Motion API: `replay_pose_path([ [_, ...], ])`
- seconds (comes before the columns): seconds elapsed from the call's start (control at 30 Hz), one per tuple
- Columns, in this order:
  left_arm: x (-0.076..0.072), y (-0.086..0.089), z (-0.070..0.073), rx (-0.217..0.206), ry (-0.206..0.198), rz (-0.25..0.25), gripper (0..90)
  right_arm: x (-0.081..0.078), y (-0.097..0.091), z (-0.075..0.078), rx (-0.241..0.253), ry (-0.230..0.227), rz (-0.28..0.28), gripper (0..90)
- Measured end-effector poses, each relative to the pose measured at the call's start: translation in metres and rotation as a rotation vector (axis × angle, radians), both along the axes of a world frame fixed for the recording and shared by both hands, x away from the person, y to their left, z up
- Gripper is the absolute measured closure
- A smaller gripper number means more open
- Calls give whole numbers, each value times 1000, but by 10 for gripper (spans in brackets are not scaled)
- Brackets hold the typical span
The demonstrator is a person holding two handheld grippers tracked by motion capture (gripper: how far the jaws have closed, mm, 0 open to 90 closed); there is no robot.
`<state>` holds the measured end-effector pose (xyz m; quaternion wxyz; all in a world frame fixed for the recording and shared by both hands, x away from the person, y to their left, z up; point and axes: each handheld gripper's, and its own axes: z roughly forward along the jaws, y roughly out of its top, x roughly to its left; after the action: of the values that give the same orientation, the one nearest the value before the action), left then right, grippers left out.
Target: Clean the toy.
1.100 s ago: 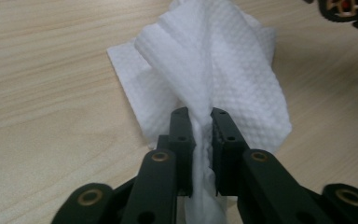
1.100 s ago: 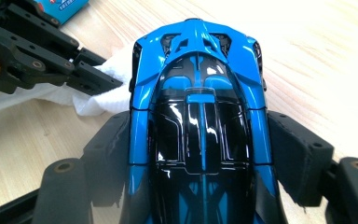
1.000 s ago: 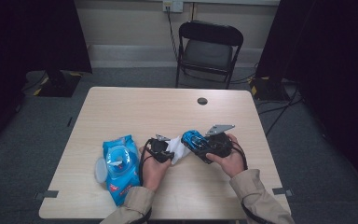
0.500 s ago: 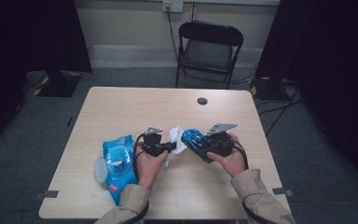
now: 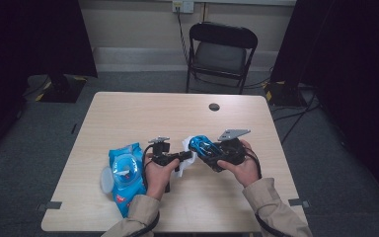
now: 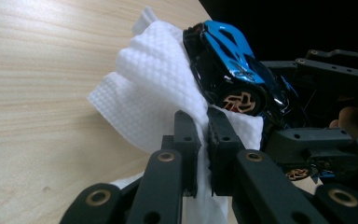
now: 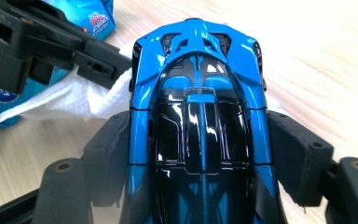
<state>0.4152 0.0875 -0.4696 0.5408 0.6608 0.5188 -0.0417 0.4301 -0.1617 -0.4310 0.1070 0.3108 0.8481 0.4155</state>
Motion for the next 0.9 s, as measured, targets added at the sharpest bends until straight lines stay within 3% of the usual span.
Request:
replay_pose_path([
  [0.13, 0, 0, -3, -43, 15, -14, 841, 1, 0, 1, 16, 9, -1, 284],
  [0.27, -1, -2, -4, -48, 14, -24, 841, 2, 0, 1, 22, 13, -2, 284],
  [0.6, -2, -2, -7, -109, 19, -27, 842, 4, 1, 2, 34, 25, -2, 284],
  [0.9, -2, -1, -5, -80, 7, -29, 843, 4, 2, 3, 30, 22, -1, 284],
])
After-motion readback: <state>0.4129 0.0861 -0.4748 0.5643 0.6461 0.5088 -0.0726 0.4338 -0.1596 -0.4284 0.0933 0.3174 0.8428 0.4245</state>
